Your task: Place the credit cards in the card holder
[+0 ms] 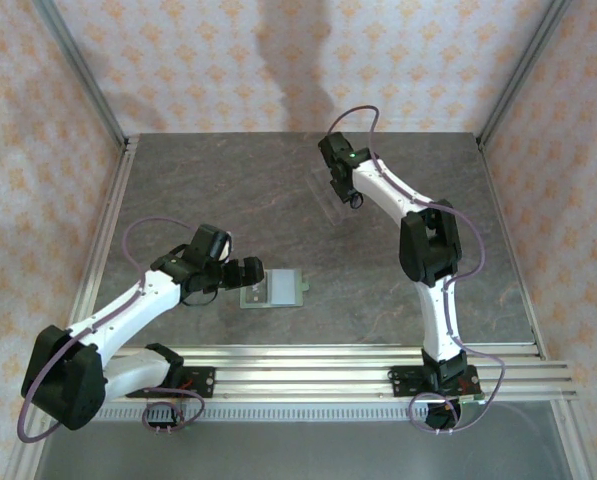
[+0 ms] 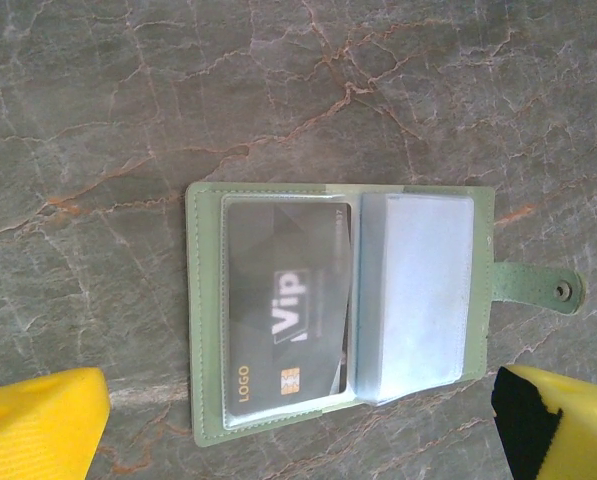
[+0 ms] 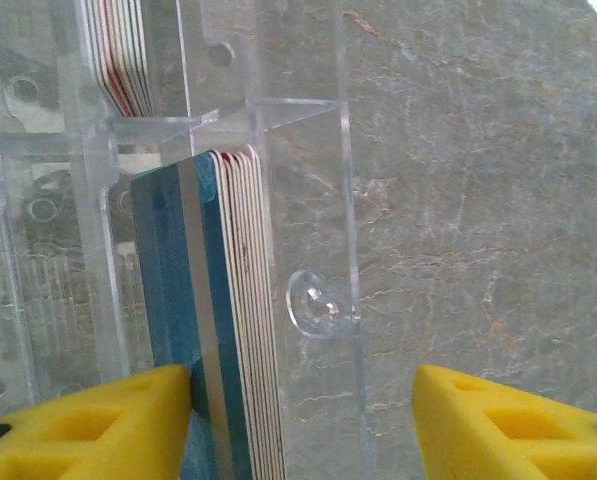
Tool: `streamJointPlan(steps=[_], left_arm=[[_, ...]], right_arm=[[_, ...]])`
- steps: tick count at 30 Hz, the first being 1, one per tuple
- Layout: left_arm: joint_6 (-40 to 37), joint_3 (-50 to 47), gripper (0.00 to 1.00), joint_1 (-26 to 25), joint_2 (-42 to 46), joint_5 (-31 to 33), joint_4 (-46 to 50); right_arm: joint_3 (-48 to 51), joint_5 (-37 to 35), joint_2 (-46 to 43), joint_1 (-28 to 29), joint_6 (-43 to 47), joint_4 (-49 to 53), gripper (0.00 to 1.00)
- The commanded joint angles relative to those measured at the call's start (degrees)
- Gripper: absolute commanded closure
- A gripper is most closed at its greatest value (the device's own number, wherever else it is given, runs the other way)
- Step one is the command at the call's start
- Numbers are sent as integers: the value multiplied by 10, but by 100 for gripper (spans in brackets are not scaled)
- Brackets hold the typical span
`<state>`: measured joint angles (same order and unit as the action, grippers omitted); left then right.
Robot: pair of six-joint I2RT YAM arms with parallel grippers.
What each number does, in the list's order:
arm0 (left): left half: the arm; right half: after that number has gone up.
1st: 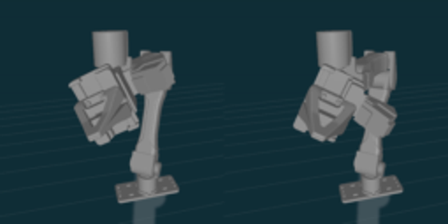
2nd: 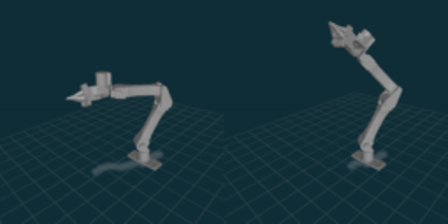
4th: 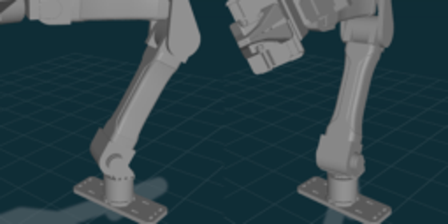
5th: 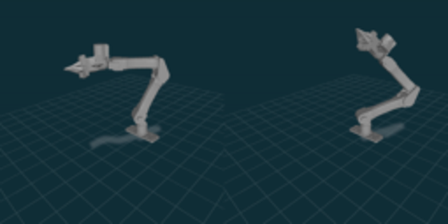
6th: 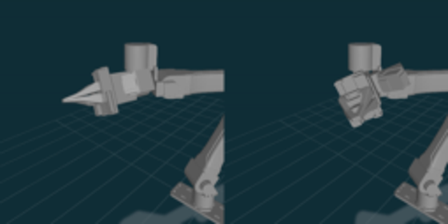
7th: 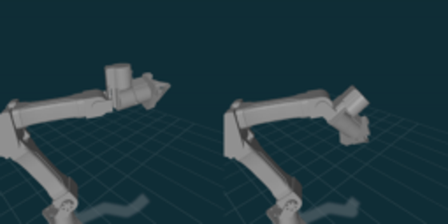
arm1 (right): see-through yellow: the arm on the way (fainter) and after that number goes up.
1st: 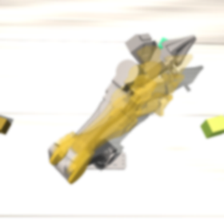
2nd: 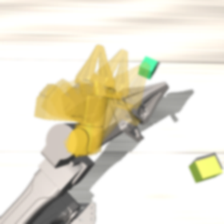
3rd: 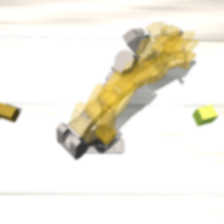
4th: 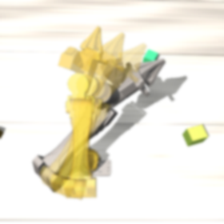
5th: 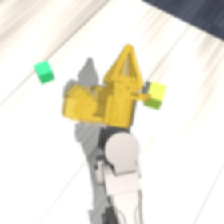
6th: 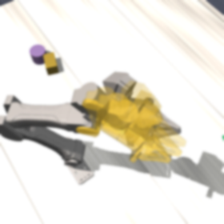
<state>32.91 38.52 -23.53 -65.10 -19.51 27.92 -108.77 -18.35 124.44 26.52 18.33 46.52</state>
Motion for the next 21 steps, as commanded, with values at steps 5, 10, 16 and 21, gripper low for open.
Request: streamJointPlan(steps=[5, 10, 16, 21], left_arm=[[-22, -9, 1, 3, -11, 12, -3], [-26, -6, 0, 3, -20, 12, 2], [-28, -9, 1, 4, -21, 9, 0], [-31, -12, 1, 4, -23, 9, -4]], right_arm=[[28, -56, -27, 10, 19, -35, 46], [29, -67, -26, 13, 25, -42, 52], [39, -96, -31, 21, 38, -60, 54], [44, -110, -31, 22, 41, -67, 58]])
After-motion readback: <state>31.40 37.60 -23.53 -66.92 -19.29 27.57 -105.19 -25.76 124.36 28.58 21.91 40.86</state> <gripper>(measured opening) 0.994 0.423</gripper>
